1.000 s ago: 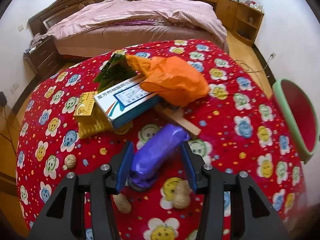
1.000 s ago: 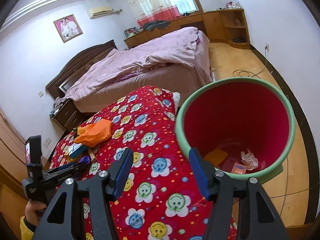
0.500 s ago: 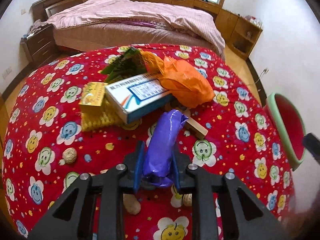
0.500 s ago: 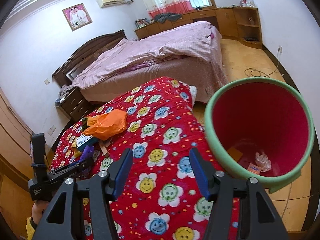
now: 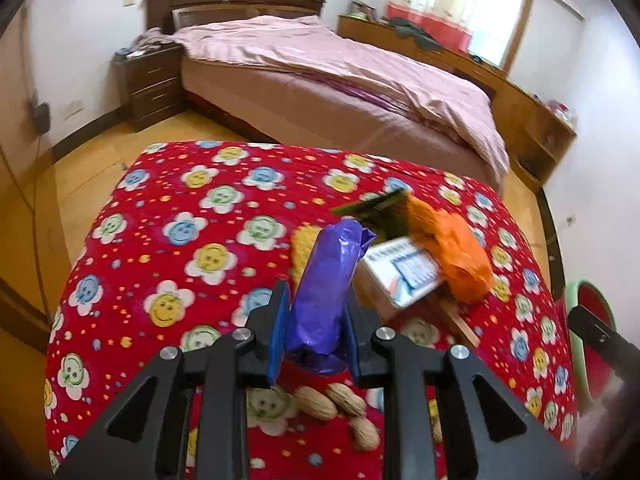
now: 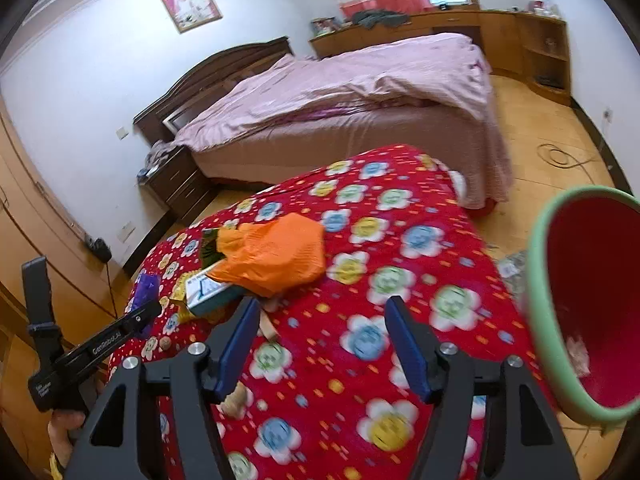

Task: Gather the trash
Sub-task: 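Grasp the orange mesh bag with right tool while left tool holds the wrapper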

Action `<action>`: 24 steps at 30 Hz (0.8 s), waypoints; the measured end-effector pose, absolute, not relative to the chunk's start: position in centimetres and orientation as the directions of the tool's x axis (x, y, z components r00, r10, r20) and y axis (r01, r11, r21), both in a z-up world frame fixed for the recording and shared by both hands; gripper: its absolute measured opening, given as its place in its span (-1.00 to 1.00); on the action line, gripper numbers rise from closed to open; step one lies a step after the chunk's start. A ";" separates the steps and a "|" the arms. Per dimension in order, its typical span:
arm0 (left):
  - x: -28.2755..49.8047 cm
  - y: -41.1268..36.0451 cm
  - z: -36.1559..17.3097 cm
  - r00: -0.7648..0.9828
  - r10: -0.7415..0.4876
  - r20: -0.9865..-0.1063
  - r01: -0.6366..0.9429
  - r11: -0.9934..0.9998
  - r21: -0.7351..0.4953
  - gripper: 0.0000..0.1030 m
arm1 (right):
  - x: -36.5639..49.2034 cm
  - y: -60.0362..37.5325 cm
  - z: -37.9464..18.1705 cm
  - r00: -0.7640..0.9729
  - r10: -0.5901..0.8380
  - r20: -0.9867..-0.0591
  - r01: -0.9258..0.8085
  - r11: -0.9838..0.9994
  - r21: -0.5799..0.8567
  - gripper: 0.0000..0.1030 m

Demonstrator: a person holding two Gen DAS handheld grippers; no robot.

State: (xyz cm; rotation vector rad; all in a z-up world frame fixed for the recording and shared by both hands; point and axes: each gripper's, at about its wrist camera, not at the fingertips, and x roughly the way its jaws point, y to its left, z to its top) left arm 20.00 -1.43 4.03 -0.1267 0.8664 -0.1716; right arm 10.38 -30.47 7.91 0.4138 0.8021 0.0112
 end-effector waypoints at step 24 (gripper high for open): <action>20.8 0.8 2.4 0.622 -0.190 -0.759 0.029 0.975 -0.220 -0.52 | 21.3 -27.3 1.2 0.598 0.155 -0.786 0.174 0.933 0.316 -0.22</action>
